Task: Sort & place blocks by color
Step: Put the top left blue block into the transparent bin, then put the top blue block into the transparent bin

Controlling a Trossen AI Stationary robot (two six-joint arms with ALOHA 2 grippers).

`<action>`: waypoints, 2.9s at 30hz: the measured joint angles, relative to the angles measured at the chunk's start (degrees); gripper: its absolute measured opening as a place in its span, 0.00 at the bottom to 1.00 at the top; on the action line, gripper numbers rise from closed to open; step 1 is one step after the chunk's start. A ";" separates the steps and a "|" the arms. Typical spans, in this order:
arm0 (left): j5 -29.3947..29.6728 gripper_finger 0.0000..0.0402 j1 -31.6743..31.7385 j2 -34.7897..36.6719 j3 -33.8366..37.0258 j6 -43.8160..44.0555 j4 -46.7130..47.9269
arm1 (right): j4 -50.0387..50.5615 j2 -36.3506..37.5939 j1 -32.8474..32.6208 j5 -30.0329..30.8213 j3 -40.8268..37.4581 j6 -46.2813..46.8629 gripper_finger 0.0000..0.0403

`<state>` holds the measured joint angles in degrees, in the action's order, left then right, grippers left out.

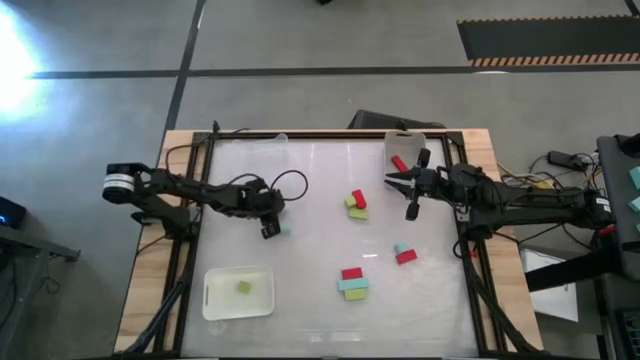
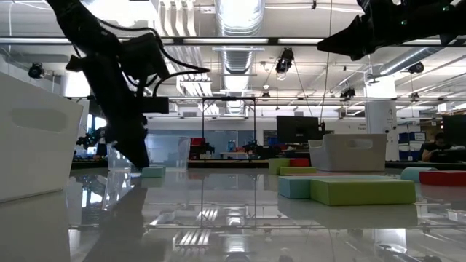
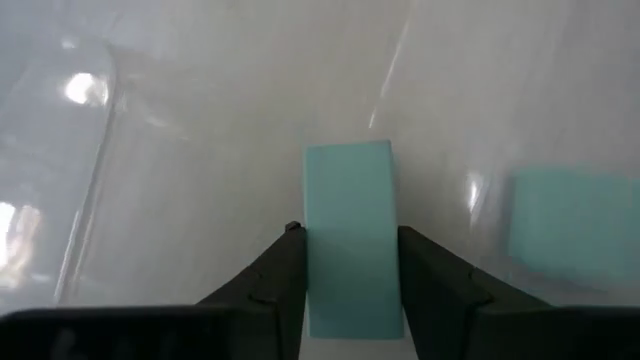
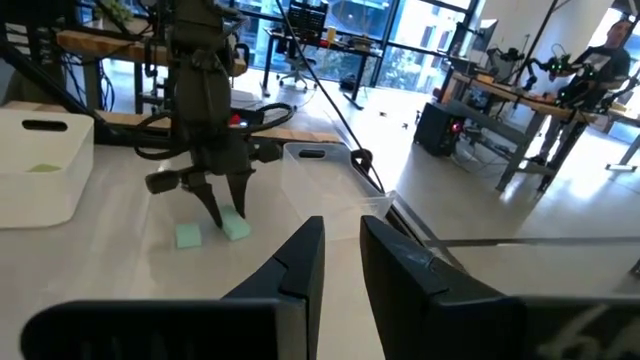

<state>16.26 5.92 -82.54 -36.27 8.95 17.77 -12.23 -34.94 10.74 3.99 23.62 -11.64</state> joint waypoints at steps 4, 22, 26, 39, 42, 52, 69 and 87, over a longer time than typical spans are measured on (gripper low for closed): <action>-0.22 0.28 -0.49 3.24 -6.09 -3.61 10.53 | 0.84 0.00 0.00 0.00 0.00 1.54 0.15; -1.07 0.28 21.74 8.36 -29.42 -48.91 32.02 | 1.29 -0.11 0.00 0.06 -0.04 2.75 0.15; -7.07 0.28 32.60 5.10 -28.66 -51.46 29.85 | 1.29 -0.11 0.01 0.06 -0.04 2.71 0.15; -17.06 0.28 43.88 -9.61 -28.16 -52.37 20.74 | 1.29 -0.11 0.00 0.06 -0.04 2.50 0.15; -16.90 0.30 43.90 -12.04 -28.16 -52.37 20.06 | 1.33 -0.11 0.00 0.08 -0.04 2.47 0.15; -15.50 0.37 43.86 -12.42 -28.07 -51.30 20.21 | 1.38 -0.11 0.02 0.08 -0.04 2.05 0.15; -15.96 0.38 36.57 1.28 -27.52 -37.38 21.23 | 1.44 -0.11 0.02 0.10 -0.04 2.07 0.15; -15.55 0.38 2.68 18.95 -5.44 -2.77 -14.03 | 1.73 -0.14 0.02 0.12 -0.04 3.57 0.15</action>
<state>0.71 8.60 -63.59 -41.71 6.18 3.74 -10.50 -35.07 10.76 4.12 23.57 -8.07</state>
